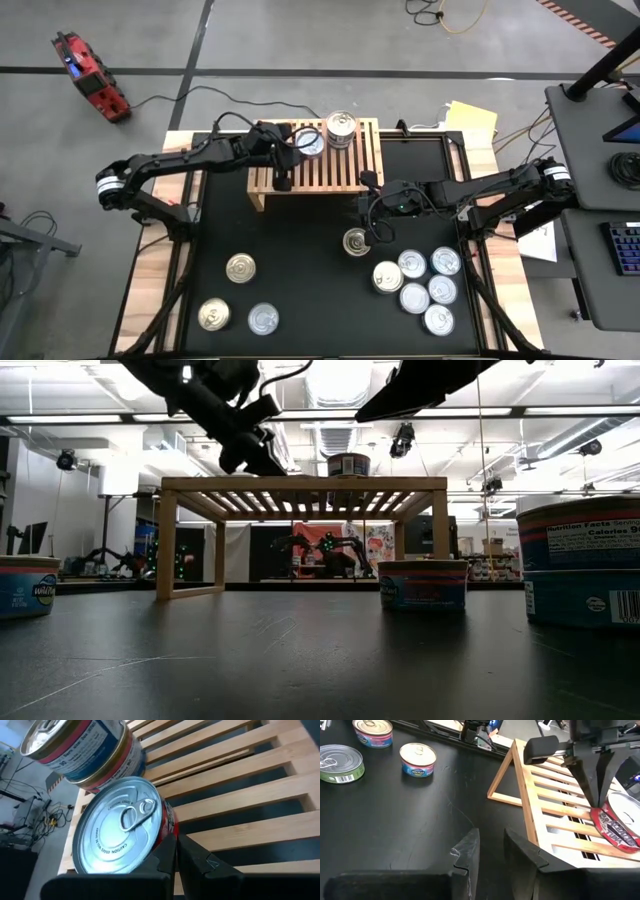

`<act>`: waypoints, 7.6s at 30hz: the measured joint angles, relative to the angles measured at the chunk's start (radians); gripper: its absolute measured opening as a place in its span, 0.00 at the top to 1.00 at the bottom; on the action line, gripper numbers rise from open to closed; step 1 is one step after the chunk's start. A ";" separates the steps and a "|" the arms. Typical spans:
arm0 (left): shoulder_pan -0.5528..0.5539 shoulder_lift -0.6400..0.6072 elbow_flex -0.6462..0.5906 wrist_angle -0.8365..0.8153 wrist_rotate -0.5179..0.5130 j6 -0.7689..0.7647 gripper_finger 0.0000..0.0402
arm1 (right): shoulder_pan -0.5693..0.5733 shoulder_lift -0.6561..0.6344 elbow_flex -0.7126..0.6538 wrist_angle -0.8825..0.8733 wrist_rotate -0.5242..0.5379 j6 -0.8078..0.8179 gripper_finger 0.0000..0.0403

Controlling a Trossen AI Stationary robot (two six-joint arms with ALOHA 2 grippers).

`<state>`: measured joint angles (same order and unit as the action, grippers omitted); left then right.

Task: Stack canned seafood by type on shelf
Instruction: Put the red tuna can on the shelf, then put the green tuna can on the shelf

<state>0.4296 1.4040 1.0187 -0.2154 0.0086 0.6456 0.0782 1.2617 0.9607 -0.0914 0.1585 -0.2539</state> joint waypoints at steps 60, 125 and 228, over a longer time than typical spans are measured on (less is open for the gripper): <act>-0.536 -0.294 -0.289 0.216 -0.179 -0.538 1.00 | 0.126 0.000 -0.106 0.106 -0.001 0.207 0.95; -0.857 -0.018 -0.294 0.941 -0.508 -0.602 1.00 | 0.346 0.165 0.082 -0.855 -0.105 1.247 0.97; -1.325 0.524 0.238 -0.597 -0.589 -1.373 1.00 | 0.374 0.757 0.501 0.006 0.079 0.635 0.97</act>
<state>-0.8949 1.9285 1.2564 -0.8127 -0.5808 -0.7274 0.4518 2.0190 1.4617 -0.0856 0.2371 0.3812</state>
